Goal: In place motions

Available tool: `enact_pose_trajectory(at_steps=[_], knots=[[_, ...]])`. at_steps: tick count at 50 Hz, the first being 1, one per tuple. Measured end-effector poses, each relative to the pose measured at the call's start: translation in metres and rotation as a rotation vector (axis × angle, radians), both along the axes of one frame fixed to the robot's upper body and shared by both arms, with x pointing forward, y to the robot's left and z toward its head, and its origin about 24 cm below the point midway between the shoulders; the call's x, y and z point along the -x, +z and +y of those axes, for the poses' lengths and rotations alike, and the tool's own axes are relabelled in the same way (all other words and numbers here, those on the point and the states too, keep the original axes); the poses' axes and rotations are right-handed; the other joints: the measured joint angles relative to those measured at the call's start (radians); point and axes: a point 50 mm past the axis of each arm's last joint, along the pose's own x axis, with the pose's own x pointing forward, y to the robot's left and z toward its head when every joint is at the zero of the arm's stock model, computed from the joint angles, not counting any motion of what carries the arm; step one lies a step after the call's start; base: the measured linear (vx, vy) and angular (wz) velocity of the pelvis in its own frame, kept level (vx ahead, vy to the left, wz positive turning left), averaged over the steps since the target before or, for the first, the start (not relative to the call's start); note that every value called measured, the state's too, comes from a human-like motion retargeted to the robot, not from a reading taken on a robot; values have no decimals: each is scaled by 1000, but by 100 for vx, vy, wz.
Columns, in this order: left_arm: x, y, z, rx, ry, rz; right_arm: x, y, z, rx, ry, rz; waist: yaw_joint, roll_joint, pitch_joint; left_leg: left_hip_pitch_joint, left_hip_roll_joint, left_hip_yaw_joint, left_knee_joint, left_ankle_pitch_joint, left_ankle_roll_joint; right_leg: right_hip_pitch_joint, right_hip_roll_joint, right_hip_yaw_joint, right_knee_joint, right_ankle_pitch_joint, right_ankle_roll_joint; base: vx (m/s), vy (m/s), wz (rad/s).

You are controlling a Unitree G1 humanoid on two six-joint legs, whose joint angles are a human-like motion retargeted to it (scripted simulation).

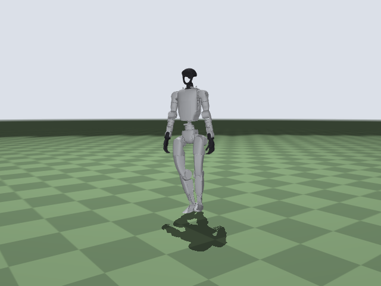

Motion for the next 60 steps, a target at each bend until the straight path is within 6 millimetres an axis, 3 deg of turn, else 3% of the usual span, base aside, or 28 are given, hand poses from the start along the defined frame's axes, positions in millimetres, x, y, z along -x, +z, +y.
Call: enact_pose_trajectory(at_steps=[3, 5, 8, 9, 12, 18, 23, 28, 33, 36, 40, 42, 43, 45, 46, 50, 53, 60], knots=[[-40, -3, -2, 21, -28, -94, 38, -5, -12, 18, -31, 93, -55, 15, -9, 0, -10, -49, -60, -2, 44, -48, -7, -24, 108, 62, 26, 9, 16, 47], [-73, -2, 1, 24, -80, -173, 58, -6, -19, 21, -81, 134, -59, 23, 21, -2, 7, -58, -59, -3, 49, -100, -36, -36, 248, 184, 53, -5, 19, 5], [-132, 7, 9, -14, -202, -313, 81, -5, -33, 34, -169, 172, -63, 34, 99, 20, 30, -57, -53, -23, 64, -227, -87, -51, 538, 378, 20, -14, 15, -5], [-149, 11, 11, -23, -235, -356, 90, -5, -37, 44, -186, 194, -70, 38, 111, 22, 34, -55, -53, -26, 69, -288, -87, -22, 632, 397, 2, -4, 11, -8], [-191, 24, 10, -31, -281, -489, 121, -2, -46, 65, -222, 284, -116, 45, 123, 12, 39, -59, -49, -28, 86, -471, -138, -8, 896, 328, -67, 1, 11, 18], [-269, 61, -9, -26, -228, -840, 170, 7, -56, 87, -332, 419, -239, 67, 150, -7, 59, -61, -67, 4, 133, -848, -141, 15, 1234, 222, -95, -5, 5, 60], [-306, 92, -14, -24, -247, -1034, 188, 13, -61, 114, -396, 467, -328, 90, 162, -9, 103, 8, -91, 35, 150, -1014, -109, -74, 1285, 155, -137, -1, -1, 38], [-311, 96, -22, 9, -257, -1065, 184, 11, -60, 101, -426, 450, -332, 77, 177, 16, 101, 12, -89, 34, 140, -909, -91, -83, 1173, 164, -104, 0, -1, -5], [-288, 77, -23, 30, -282, -967, 169, 6, -54, 75, -363, 410, -290, 54, 150, 51, 79, 51, -112, 21, 117, -664, -55, -4, 953, 239, -46, 6, -7, -50], [-260, 57, -28, 59, -317, -871, 165, 4, -49, 60, -336, 399, -228, 52, 116, 63, 66, 65, -124, 14, 103, -500, 22, 101, 733, 288, 0, 17, -14, -52], [-215, 32, -32, 75, -335, -717, 153, 1, -44, 45, -309, 354, -184, 26, 79, 66, 29, 69, -124, 12, 85, -268, 58, 205, 374, 353, 47, 9, -14, -1], [-188, 20, -30, 72, -317, -626, 143, -1, -43, 46, -294, 323, -160, 11, 62, 60, 9, 82, -112, 9, 73, -168, 48, 201, 207, 168, 72, 5, -12, -23], [-172, 14, -28, 67, -303, -573, 138, -1, -42, 46, -285, 308, -140, 4, 56, 59, 1, 94, -103, 6, 66, -122, 25, 124, 144, 84, 55, 5, -14, -59], [-138, 4, -22, 53, -270, -450, 126, -3, -40, 42, -260, 287, -98, -2, 57, 59, 0, 108, -63, 7, 50, -67, 26, 98, 45, -5, -12, 7, -18, -91], [-118, 0, -20, 48, -240, -381, 118, -4, -38, 40, -235, 282, -61, -7, 56, 46, 8, 137, -23, 28, 40, -63, 21, 106, 24, 7, -11, 5, -15, -119], [-52, -6, -19, 34, -48, -163, 63, -5, -30, 38, -102, 211, -41, -52, 110, -120, 123, 175, 377, 270, -27, -70, -39, 148, 9, 23, -8, -16, -17, -16], [-16, -4, -14, 12, 133, -91, 9, -1, -12, 1, -48, 64, -14, -67, 171, -296, 195, 121, 703, 412, 18, -53, -43, 164, 4, 24, -19, -16, -21, -11], [69, 10, -24, -2, 265, 131, -97, 32, 39, -204, 18, -259, 125, -74, 189, -733, 332, 100, 1297, 217, 46, -80, -37, 174, -2, 52, -75, -2, -8, -36]])
